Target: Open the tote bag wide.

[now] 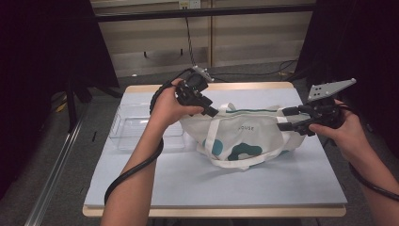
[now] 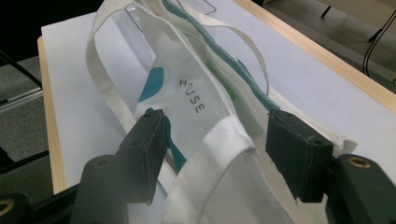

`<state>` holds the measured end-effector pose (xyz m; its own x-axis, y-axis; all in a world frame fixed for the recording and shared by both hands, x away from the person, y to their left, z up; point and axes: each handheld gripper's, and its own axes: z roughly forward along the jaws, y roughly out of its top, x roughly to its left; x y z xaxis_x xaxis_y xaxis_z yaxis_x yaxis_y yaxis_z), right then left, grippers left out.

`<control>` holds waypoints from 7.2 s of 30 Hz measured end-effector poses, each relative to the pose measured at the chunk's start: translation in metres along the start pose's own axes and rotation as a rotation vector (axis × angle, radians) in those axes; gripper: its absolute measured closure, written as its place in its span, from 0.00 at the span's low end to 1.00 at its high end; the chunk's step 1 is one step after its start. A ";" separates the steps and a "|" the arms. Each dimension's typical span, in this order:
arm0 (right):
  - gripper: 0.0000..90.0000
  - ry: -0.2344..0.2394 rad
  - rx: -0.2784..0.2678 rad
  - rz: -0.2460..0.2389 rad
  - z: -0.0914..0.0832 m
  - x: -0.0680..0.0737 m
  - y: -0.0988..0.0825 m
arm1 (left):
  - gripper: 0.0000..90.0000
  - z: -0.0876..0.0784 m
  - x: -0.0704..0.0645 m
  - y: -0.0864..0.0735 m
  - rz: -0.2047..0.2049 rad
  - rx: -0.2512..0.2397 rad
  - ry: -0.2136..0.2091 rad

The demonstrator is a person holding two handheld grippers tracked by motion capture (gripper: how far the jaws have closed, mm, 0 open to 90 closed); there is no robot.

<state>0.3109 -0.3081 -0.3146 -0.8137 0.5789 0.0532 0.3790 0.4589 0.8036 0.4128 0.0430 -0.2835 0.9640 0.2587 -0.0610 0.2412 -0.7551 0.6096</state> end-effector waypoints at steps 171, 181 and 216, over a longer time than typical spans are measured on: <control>0.81 0.156 0.066 -0.041 0.037 0.035 -0.106 | 0.91 0.061 0.056 0.000 -0.188 0.077 0.100; 0.82 0.155 0.074 -0.042 0.039 0.036 -0.109 | 0.91 0.063 0.057 -0.002 -0.190 0.075 0.110; 0.82 0.164 0.088 -0.048 0.042 0.038 -0.119 | 0.90 0.075 0.064 -0.013 -0.230 0.053 0.139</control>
<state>0.2531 -0.3124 -0.4326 -0.8900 0.4405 0.1179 0.3693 0.5446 0.7530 0.4797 0.0240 -0.3551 0.8597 0.5043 -0.0814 0.4607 -0.6968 0.5497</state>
